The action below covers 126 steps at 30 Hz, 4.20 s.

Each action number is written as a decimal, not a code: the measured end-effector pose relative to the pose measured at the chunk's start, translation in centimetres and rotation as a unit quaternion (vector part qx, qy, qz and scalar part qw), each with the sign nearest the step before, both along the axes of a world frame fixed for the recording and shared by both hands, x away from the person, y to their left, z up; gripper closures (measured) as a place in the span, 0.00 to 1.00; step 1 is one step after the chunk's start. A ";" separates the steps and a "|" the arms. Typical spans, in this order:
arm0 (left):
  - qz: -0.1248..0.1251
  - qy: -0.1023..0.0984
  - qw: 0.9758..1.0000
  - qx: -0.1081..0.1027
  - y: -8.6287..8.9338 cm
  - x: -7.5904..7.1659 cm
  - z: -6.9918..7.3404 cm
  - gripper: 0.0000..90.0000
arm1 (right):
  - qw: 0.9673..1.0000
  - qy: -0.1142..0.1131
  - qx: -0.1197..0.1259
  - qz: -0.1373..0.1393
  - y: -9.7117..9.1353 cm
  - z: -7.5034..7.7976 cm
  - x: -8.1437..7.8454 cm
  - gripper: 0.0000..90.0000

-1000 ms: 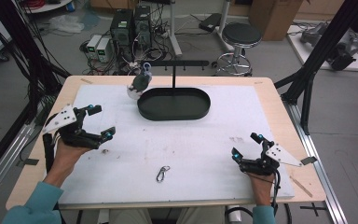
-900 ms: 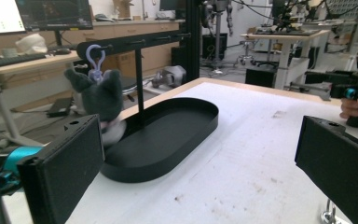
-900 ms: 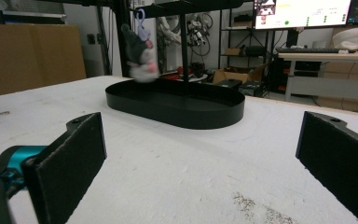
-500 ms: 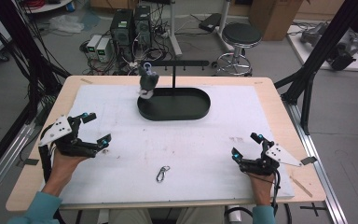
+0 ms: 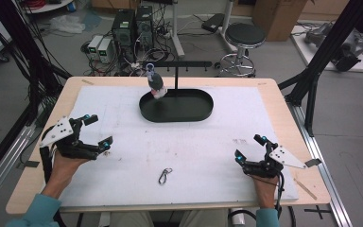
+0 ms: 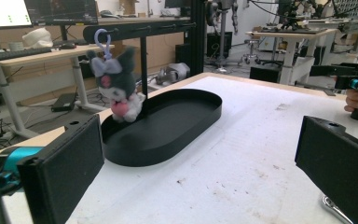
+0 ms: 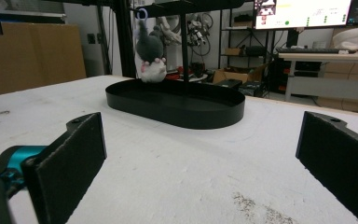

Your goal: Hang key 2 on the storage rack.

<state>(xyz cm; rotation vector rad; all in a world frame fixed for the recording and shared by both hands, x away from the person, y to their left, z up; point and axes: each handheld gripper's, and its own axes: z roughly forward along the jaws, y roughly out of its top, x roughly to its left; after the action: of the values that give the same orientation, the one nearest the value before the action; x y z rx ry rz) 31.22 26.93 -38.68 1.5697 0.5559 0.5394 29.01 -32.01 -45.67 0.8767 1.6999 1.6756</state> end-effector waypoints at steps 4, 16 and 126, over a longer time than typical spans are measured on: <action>-0.005 0.003 1.000 0.000 -0.1 -0.1 0.0 0.02 | 1.000 0.000 0.000 0.000 0.0 0.0 0.0 0.01; -0.039 0.007 0.999 0.035 -1.8 -0.2 0.7 0.02 | 1.000 0.002 0.002 -0.001 0.0 0.0 0.0 0.01; -0.227 0.139 0.922 0.282 -16.7 -0.3 -5.0 0.98 | 1.000 0.007 0.004 0.000 0.0 0.0 -0.1 0.01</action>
<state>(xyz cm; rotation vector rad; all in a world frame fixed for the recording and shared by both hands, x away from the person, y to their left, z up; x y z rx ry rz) 30.96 10.22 -43.64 2.2678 0.2285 0.1146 28.96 -32.05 -45.66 0.8934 1.7031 1.6821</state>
